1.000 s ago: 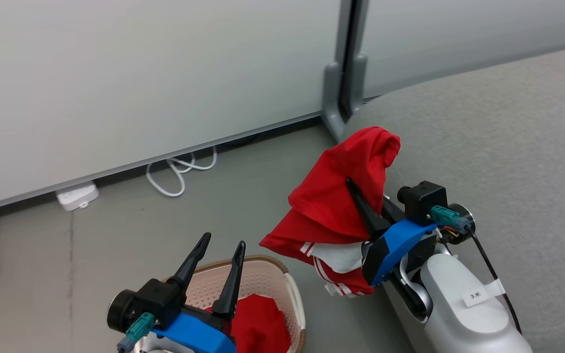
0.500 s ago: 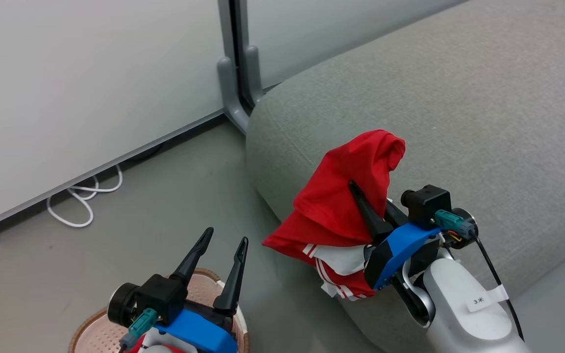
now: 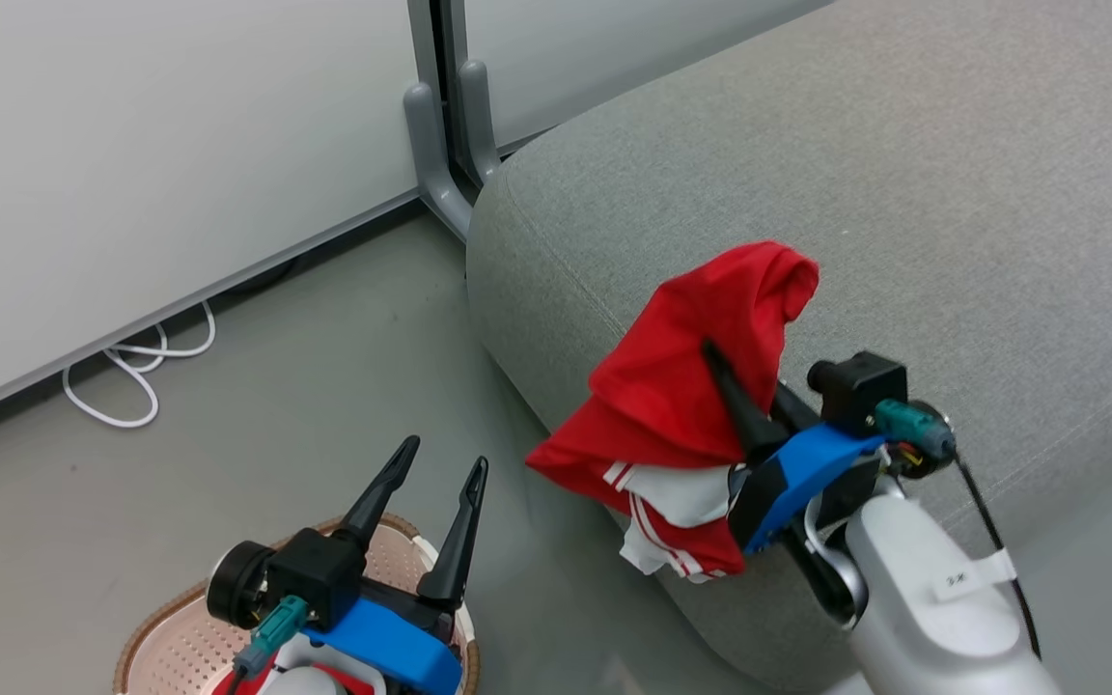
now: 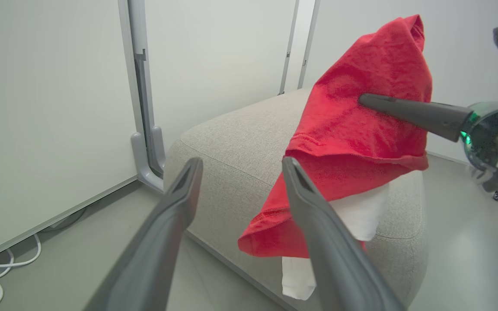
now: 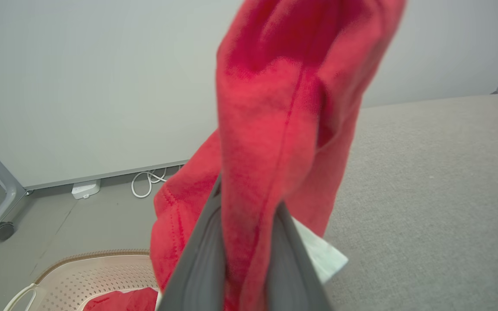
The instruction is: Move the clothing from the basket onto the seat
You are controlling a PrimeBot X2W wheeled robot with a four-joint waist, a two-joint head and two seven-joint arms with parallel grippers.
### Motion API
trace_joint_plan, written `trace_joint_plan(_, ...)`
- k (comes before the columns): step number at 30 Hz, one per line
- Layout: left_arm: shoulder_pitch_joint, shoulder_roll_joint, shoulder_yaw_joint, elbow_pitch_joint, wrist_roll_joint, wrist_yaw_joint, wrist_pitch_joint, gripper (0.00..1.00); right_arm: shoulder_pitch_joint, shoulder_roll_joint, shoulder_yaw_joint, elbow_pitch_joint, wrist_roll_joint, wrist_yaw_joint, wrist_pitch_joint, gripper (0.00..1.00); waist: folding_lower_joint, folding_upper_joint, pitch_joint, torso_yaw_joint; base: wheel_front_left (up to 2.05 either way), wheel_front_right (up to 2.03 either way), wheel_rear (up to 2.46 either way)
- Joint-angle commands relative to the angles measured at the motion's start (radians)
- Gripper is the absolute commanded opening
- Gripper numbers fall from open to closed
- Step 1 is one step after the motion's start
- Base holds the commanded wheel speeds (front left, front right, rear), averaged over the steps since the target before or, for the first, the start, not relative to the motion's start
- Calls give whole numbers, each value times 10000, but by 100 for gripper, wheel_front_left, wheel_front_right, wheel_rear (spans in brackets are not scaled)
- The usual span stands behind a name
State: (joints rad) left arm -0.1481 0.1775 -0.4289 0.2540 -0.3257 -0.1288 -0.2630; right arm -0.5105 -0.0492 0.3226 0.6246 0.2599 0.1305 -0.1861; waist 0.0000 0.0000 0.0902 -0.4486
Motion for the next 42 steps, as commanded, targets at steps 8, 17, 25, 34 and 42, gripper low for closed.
trace_joint_plan(8, -671, 284, -144, -169, 128, -25, -27, 100, -1651, -158, -1536, 129, -53, 5, 177, 0, 0, 0, 924, 264, 0, 0, 0)
trace_joint_plan(17, -1895, 676, -764, -533, 201, -26, -27, 100, -3948, -1788, -3773, 957, -402, 5, 400, 0, 0, 0, 2662, 1198, 0, 0, 0)
trace_joint_plan(25, -2948, 993, -1111, -975, 369, -25, -27, 100, -5299, -3132, -6125, 1139, -586, 5, 150, 0, 0, 0, 4378, 2129, 0, 0, 0)
trace_joint_plan(34, -3527, 1095, -944, -1572, 634, -25, -27, 100, -4813, -3126, -7834, 1779, -827, 5, -179, 0, 0, 0, 5840, 2754, 0, 0, 0)
trace_joint_plan(42, -3547, 996, -868, -1556, 709, -25, -27, 100, -4728, -2910, -8285, 2645, -1001, 3, -380, 0, 0, 0, 5988, 2815, 0, 0, 0)
